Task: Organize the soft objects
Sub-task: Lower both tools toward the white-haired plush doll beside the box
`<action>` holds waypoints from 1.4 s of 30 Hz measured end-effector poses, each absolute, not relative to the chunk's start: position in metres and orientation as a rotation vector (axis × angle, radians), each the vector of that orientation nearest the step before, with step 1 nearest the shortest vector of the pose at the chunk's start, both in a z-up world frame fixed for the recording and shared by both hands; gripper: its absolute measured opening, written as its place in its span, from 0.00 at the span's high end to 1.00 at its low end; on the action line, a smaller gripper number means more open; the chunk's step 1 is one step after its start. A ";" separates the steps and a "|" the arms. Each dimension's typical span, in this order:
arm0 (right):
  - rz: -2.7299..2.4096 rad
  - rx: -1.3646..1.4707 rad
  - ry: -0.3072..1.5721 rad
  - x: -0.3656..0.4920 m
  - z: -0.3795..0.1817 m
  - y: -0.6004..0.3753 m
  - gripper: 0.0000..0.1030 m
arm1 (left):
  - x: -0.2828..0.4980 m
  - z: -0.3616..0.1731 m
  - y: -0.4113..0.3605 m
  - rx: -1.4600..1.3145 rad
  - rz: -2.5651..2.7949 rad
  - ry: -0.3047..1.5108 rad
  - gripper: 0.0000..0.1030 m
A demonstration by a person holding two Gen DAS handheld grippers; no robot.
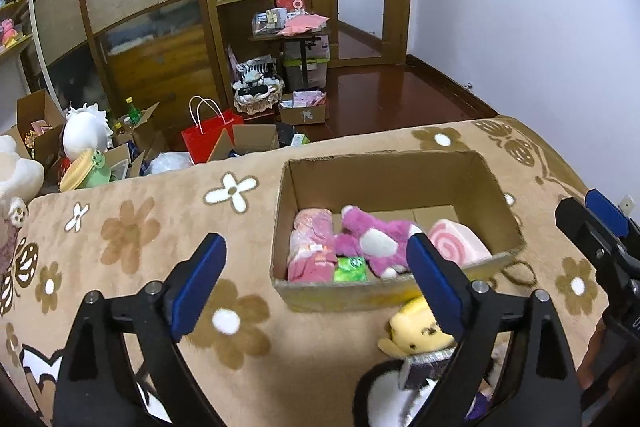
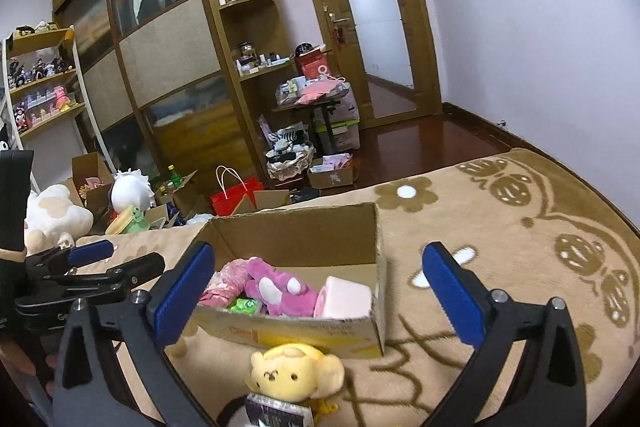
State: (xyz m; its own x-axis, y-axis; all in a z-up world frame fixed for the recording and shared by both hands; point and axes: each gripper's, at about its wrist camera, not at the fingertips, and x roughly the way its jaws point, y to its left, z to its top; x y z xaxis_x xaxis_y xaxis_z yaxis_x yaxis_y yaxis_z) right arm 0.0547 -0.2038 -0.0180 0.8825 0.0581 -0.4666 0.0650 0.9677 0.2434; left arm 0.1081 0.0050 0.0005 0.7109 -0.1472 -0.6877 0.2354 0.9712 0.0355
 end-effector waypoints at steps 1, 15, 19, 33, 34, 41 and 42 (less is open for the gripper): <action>-0.009 0.256 0.493 0.051 -0.017 -0.205 0.00 | 0.105 0.002 0.005 0.120 -0.216 0.754 0.09; -0.047 0.301 0.574 0.004 -0.012 -0.214 0.00 | 0.059 0.010 0.001 0.167 -0.246 0.793 0.06; -0.052 0.306 0.585 -0.006 -0.013 -0.212 0.00 | 0.046 0.006 0.002 0.167 -0.244 0.820 0.06; -0.051 0.372 0.661 -0.027 -0.031 -0.207 0.00 | 0.024 -0.020 -0.009 0.210 -0.268 0.925 0.06; -0.048 0.377 0.670 -0.027 -0.033 -0.207 0.00 | 0.023 -0.023 -0.012 0.220 -0.271 0.931 0.06; -0.063 0.395 0.725 -0.020 -0.046 -0.207 0.00 | 0.016 -0.044 -0.030 0.245 -0.305 0.984 0.06; -0.068 0.400 0.736 -0.019 -0.049 -0.208 0.00 | 0.016 -0.047 -0.032 0.248 -0.307 0.991 0.06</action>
State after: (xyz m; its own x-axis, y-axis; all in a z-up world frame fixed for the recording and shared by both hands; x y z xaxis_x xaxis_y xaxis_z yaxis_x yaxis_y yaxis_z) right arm -0.0195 -0.2082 -0.0487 0.7425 0.0780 -0.6653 0.1992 0.9225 0.3305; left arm 0.0155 -0.0324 -0.0474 0.5109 -0.1406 -0.8481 0.3639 0.9292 0.0651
